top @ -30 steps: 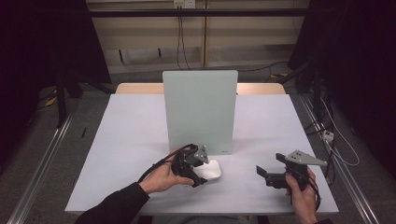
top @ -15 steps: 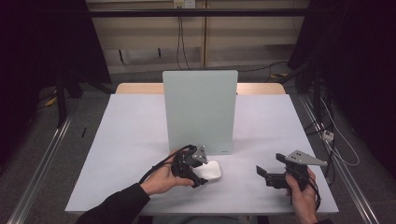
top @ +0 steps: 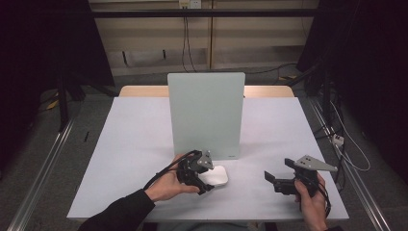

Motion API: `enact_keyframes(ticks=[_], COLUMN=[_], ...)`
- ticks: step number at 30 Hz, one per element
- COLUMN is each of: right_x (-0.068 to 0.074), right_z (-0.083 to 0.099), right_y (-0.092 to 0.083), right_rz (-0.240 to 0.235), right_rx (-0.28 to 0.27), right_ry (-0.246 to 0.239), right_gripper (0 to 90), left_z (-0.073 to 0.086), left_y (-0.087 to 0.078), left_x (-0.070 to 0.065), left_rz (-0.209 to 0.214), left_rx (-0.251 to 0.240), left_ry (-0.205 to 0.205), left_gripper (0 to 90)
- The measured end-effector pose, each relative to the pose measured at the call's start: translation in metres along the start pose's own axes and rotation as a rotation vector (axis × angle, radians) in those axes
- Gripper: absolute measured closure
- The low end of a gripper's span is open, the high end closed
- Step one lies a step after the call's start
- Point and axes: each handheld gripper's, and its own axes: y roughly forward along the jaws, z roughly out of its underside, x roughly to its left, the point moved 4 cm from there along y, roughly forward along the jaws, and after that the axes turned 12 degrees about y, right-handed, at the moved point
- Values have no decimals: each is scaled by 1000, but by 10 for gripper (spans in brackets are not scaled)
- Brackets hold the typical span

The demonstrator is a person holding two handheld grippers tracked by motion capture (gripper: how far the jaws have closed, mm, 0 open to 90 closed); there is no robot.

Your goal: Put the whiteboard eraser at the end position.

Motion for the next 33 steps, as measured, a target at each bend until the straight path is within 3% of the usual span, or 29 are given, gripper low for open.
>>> enact_keyframes(ticks=[11,13,18,23,26,33], right_x=[0,0,0,-1,-1,0], right_z=[0,0,0,0,0,0], right_y=[1,1,2,2,1,1], right_rz=[-1,-2,-6,-4,-1,3], right_rx=[2,3,3,3,4,2], right_ry=[3,6,7,7,7,6], right_gripper=[54,54,55,55,55,56], left_z=[-4,-4,0,2,4,7], left_y=[-10,-15,-23,-34,-44,-59], left_x=[2,4,14,25,30,34], left_rz=[-17,-39,-84,-178,-239,-284], left_rx=[-77,-98,-124,-187,-222,-291], left_ry=[-26,-31,-96,-180,-199,-214], left_gripper=[66,70,64,67,67,62])
